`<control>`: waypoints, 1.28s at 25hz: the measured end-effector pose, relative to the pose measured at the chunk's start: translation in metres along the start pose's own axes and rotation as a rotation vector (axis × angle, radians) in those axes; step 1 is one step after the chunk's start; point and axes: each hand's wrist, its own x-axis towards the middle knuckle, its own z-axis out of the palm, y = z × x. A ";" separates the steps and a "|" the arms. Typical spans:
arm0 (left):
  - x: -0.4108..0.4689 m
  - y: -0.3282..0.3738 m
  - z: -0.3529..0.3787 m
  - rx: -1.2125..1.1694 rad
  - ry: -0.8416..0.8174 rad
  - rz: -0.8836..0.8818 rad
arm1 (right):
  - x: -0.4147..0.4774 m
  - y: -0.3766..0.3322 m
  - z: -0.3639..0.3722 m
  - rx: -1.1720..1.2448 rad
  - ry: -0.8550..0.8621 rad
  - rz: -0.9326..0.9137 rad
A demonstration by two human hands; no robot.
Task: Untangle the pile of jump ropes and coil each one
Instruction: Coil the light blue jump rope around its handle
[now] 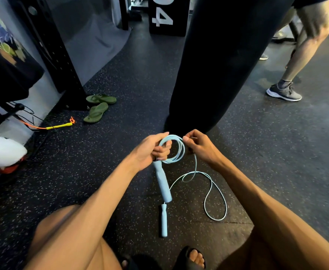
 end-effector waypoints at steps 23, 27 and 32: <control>0.012 -0.016 -0.012 0.650 0.545 0.348 | -0.020 -0.024 0.017 -0.097 -0.489 0.011; 0.005 -0.018 -0.004 0.838 0.365 0.164 | -0.016 -0.029 0.006 -0.134 -0.291 -0.132; 0.004 -0.016 -0.001 0.562 0.139 0.025 | -0.007 -0.020 -0.006 -0.182 -0.054 -0.158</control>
